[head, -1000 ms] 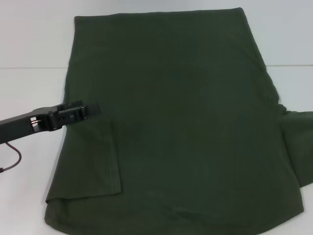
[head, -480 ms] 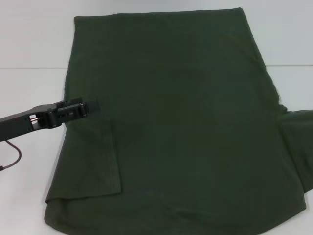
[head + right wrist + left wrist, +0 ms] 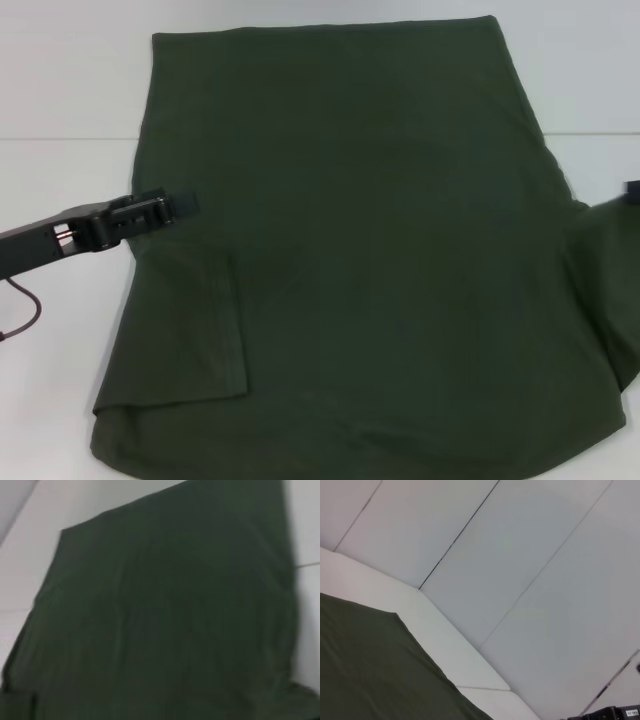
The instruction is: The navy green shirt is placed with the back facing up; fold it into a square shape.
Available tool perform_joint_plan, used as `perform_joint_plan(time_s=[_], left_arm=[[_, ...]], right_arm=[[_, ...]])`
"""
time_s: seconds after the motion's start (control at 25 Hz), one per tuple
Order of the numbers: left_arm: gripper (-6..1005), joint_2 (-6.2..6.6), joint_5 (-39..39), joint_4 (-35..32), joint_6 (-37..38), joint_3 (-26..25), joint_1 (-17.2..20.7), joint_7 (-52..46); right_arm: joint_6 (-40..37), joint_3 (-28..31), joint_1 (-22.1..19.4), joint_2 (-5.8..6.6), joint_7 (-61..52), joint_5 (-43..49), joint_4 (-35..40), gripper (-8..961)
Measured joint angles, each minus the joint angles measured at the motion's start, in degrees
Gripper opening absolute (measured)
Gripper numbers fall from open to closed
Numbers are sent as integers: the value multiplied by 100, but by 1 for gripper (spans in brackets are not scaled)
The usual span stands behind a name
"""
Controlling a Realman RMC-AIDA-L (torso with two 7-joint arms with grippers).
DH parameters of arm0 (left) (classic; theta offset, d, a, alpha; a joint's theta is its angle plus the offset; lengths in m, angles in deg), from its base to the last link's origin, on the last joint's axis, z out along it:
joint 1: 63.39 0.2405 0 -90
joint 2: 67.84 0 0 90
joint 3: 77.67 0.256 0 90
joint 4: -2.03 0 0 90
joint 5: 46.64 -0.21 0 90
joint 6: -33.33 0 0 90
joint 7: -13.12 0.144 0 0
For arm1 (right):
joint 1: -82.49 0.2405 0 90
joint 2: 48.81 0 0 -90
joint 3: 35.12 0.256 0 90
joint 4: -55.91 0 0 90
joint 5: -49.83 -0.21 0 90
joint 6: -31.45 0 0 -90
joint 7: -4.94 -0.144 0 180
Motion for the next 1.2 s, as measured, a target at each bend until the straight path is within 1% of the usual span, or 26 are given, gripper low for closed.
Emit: perform_joint_plan(time_s=[0.16,0.28,0.36,0.48,0.6,0.68,0.84,1.0,1.04,1.08,1.2], left_arm=[[863,-8,55,40,-2,0,6,-3],[861,10,140,131,-23,-1,21,-2],[859,17,177,156,-40,-15,34,0],[856,26,196,163,-62,-92,48,8],[854,34,197,169,-69,-191,54,27],[852,52,198,200,-75,-253,54,38],[848,115,201,321,-83,-387,34,53],[845,187,195,395,-82,-432,37,-5],[844,233,174,401,-76,-424,53,-101],[843,277,147,408,-65,-412,71,-213],[840,534,-13,416,104,-352,209,-906]], right_arm=[[129,-447,335,-135,-2,11,-424,57],[444,-818,624,-223,41,12,-901,59],[651,-992,767,-257,104,7,-1174,60],[821,-1037,926,-275,158,-16,-1481,63],[856,-989,983,-238,70,-87,-1701,65],[859,-980,981,-190,-98,-179,-1803,144],[769,-934,909,-137,-316,-397,-1825,302],[594,-756,700,-63,137,-1145,-1747,473],[530,-703,618,-26,323,-1414,-1729,516],[490,-660,533,23,462,-1643,-1684,524],[421,-630,305,170,582,-1930,-1428,548]])
